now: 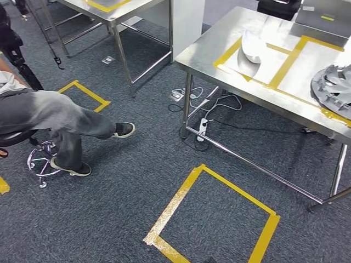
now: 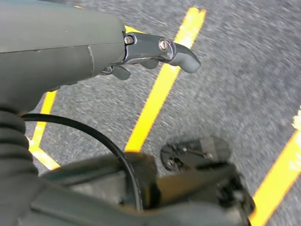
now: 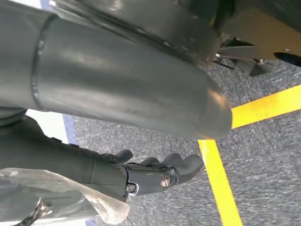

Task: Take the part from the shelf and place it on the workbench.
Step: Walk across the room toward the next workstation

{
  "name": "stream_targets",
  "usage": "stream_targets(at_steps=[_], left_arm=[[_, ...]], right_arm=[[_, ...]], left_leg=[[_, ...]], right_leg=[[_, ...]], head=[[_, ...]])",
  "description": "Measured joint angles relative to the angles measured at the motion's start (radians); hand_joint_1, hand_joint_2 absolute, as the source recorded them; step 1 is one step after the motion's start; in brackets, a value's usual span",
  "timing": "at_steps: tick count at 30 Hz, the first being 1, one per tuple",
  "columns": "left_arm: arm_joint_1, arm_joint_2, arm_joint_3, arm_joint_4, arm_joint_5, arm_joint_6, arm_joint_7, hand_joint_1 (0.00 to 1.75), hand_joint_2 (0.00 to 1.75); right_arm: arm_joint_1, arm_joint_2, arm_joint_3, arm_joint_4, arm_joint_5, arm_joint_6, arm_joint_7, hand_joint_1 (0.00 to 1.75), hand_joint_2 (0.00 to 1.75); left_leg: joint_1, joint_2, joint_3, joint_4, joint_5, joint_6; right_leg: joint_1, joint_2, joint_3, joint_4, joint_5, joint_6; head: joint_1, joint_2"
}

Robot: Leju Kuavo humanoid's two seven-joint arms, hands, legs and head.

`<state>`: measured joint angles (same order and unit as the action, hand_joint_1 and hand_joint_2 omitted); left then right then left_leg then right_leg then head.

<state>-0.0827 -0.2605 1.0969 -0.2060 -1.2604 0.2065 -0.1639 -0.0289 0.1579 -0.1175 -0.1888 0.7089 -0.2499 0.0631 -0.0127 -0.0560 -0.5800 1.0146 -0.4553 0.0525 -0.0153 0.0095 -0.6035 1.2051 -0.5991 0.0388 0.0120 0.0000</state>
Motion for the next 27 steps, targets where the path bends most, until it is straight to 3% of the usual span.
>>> stream_targets(at_steps=[2, 4, 6, 7, 9, 10, 12, 13, 14, 16, 18, 19, 21, 22, 24, 25, 27], left_arm=[[-0.002, -0.001, 0.0, 0.0, -0.005, 0.003, 0.004, 0.0, 1.75], [-0.004, -0.001, -0.001, 0.0, -0.007, 0.005, 0.004, 0.0, 1.75], [-0.002, 0.0, -0.001, 0.0, -0.008, 0.007, 0.004, 0.0, 1.75], [-0.001, 0.0, -0.001, 0.0, -0.008, 0.008, 0.004, 0.0, 1.75], [-0.001, 0.001, -0.001, 0.0, -0.01, 0.012, 0.005, 0.0, 1.75], [-0.002, 0.001, -0.001, 0.0, -0.012, 0.015, 0.006, 0.0, 1.75], [-0.002, 0.001, -0.002, 0.0, -0.019, 0.018, 0.008, 0.0, 1.75], [-0.002, 0.002, -0.002, 0.0, -0.023, 0.019, 0.01, 0.0, 1.75], [-0.001, 0.002, -0.003, 0.0, -0.025, 0.02, 0.011, 0.0, 1.75], [0.0, 0.003, -0.004, 0.0, -0.029, 0.022, 0.012, 0.0, 1.75], [-0.002, 0.002, -0.007, 0.0, -0.03, 0.023, 0.011, 0.0, 1.75], [-0.002, 0.002, -0.007, 0.0, -0.03, 0.023, 0.01, 0.0, 1.75], [0.001, 0.003, -0.008, 0.0, -0.028, 0.024, 0.009, 0.0, 1.75], [0.004, 0.004, -0.008, 0.0, -0.026, 0.025, 0.008, 0.0, 1.75], [0.005, 0.007, -0.008, 0.0, -0.021, 0.026, 0.008, 0.0, 1.75], [0.005, 0.007, -0.008, 0.0, -0.019, 0.026, 0.008, 0.0, 1.75], [0.004, 0.009, -0.007, 0.0, -0.017, 0.026, 0.01, 0.0, 1.75]], right_arm=[[-0.001, -0.002, 0.0, 0.001, 0.001, 0.005, 0.001, 0.0, 0.0], [-0.003, -0.004, 0.0, 0.002, 0.0, 0.008, 0.001, 0.0, 0.0], [-0.004, -0.004, 0.0, 0.002, -0.008, 0.01, -0.004, 0.0, 0.0], [-0.004, -0.004, -0.002, 0.002, -0.017, 0.011, -0.008, 0.0, 0.0], [-0.002, -0.004, -0.008, 0.002, -0.038, 0.015, -0.019, 0.0, 0.0], [0.0, -0.004, -0.013, 0.002, -0.045, 0.018, -0.023, 0.0, 0.0], [0.004, -0.005, -0.02, 0.003, -0.046, 0.021, -0.024, 0.0, 0.0], [0.005, -0.005, -0.021, 0.003, -0.043, 0.023, -0.023, 0.0, 0.0], [0.004, -0.006, -0.021, 0.003, -0.038, 0.026, -0.022, 0.0, 0.0], [0.003, -0.005, -0.022, 0.003, -0.028, 0.033, -0.022, 0.0, 0.0], [0.002, -0.004, -0.022, 0.003, -0.019, 0.038, -0.021, 0.0, 0.0], [0.001, -0.004, -0.021, 0.003, -0.016, 0.04, -0.02, 0.0, 0.0], [-0.003, -0.002, -0.022, 0.002, -0.018, 0.038, -0.022, 0.0, 0.0], [-0.005, -0.001, -0.022, 0.002, -0.022, 0.036, -0.025, 0.0, 0.0], [-0.006, 0.003, -0.024, 0.002, -0.028, 0.033, -0.033, 0.0, 0.0], [-0.005, 0.004, -0.025, 0.002, -0.026, 0.033, -0.035, 0.0, 0.0], [-0.002, 0.005, -0.025, 0.002, -0.021, 0.034, -0.035, 0.0, 0.0]], left_leg=[[-0.002, -0.027, -0.004, 0.007, 0.001, -0.004], [-0.001, -0.049, -0.013, 0.012, 0.004, -0.014], [0.003, -0.066, -0.021, 0.012, 0.009, -0.027], [0.002, -0.055, -0.026, 0.019, 0.005, -0.033], [0.001, -0.006, -0.054, 0.081, -0.036, -0.044], [0.003, 0.022, -0.079, 0.138, -0.07, -0.051], [0.012, 0.041, -0.129, 0.256, -0.123, -0.061], [0.017, 0.044, -0.137, 0.279, -0.125, -0.065], [0.021, 0.048, -0.127, 0.265, -0.108, -0.067], [0.024, 0.076, -0.062, 0.145, -0.045, -0.069], [0.015, 0.114, -0.009, 0.04, -0.016, -0.061], [0.011, 0.123, 0.0, 0.021, -0.019, -0.054], [0.006, 0.109, -0.003, 0.018, -0.022, -0.037], [0.007, 0.098, -0.003, 0.016, -0.02, -0.03], [0.009, 0.078, -0.003, 0.01, -0.016, -0.015], [0.01, 0.068, -0.003, 0.009, -0.014, -0.01], [0.006, 0.042, -0.004, 0.009, -0.014, -0.003]], right_leg=[[-0.001, 0.044, 0.058, -0.134, 0.056, -0.008], [0.0, 0.072, 0.084, -0.196, 0.065, -0.011], [0.0, 0.054, 0.091, -0.203, 0.068, -0.015], [-0.002, 0.042, 0.094, -0.206, 0.072, -0.02], [-0.006, 0.013, 0.1, -0.212, 0.079, -0.028], [-0.006, -0.002, 0.1, -0.213, 0.079, -0.03], [-0.005, -0.034, 0.1, -0.212, 0.077, -0.03], [-0.005, -0.05, 0.1, -0.212, 0.075, -0.029], [-0.006, -0.065, 0.102, -0.212, 0.073, -0.028], [-0.007, -0.089, 0.109, -0.212, 0.067, -0.021], [-0.004, -0.11, 0.112, -0.211, 0.059, -0.008], [-0.001, -0.121, 0.113, -0.211, 0.055, -0.001], [-0.001, -0.139, 0.122, -0.214, 0.051, 0.009], [-0.003, -0.131, 0.123, -0.211, 0.045, 0.013], [-0.006, -0.08, 0.1, -0.158, 0.007, 0.018], [-0.006, -0.047, 0.07, -0.097, -0.024, 0.017], [-0.004, -0.018, -0.003, 0.043, -0.076, 0.013]], head=[[0.0, 0.0], [-0.001, 0.0], [-0.001, 0.0], [-0.002, 0.0], [-0.008, 0.0], [-0.01, 0.0], [-0.011, 0.0], [-0.011, 0.0], [-0.011, 0.0], [-0.011, 0.0], [-0.012, 0.0], [-0.011, 0.0], [-0.009, 0.0], [-0.007, 0.0], [-0.004, 0.0], [-0.001, 0.0], [0.002, 0.0]])
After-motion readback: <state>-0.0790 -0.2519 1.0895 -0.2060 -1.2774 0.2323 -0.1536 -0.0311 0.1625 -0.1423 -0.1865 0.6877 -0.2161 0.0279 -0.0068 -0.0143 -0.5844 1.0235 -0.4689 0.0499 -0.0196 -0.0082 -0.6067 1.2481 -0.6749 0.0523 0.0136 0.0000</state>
